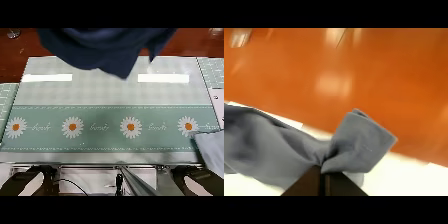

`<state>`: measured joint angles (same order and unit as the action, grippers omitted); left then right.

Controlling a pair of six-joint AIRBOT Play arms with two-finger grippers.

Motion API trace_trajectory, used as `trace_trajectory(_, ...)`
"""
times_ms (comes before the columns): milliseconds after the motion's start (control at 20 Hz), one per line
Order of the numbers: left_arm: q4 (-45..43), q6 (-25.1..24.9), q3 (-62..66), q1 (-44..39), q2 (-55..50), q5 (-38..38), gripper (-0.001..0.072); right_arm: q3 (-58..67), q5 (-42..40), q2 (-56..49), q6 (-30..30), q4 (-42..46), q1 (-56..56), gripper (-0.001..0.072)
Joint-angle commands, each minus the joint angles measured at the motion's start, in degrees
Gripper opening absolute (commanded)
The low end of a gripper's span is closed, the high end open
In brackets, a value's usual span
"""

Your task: Fold the shirts.

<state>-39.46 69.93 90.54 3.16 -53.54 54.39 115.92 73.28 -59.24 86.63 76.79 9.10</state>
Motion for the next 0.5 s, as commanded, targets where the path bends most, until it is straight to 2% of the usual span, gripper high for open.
trace_trajectory(0, -14.1, 8.0, 8.8, 3.0, 7.6, -1.4, 0.0018, 4.2, 2.4, 9.1, 0.1, 5.9, 0.0, 0.0024)
trace_trajectory(150, -24.3, 12.1, 8.8, 3.7, 15.1, 3.1, 0.0018, 2.1, 3.6, 15.9, 0.4, 9.9, 0.0, 0.0024)
trace_trajectory(250, -31.0, 15.6, 8.7, 3.7, 18.8, 10.7, 0.0018, 0.6, 5.3, 18.7, 1.2, 10.3, 0.0, 0.0024)
trace_trajectory(450, -32.0, 18.1, 5.9, 3.7, 21.1, 24.8, 0.0019, -8.0, 14.8, 22.0, 3.2, 8.9, 0.0, 0.0024)
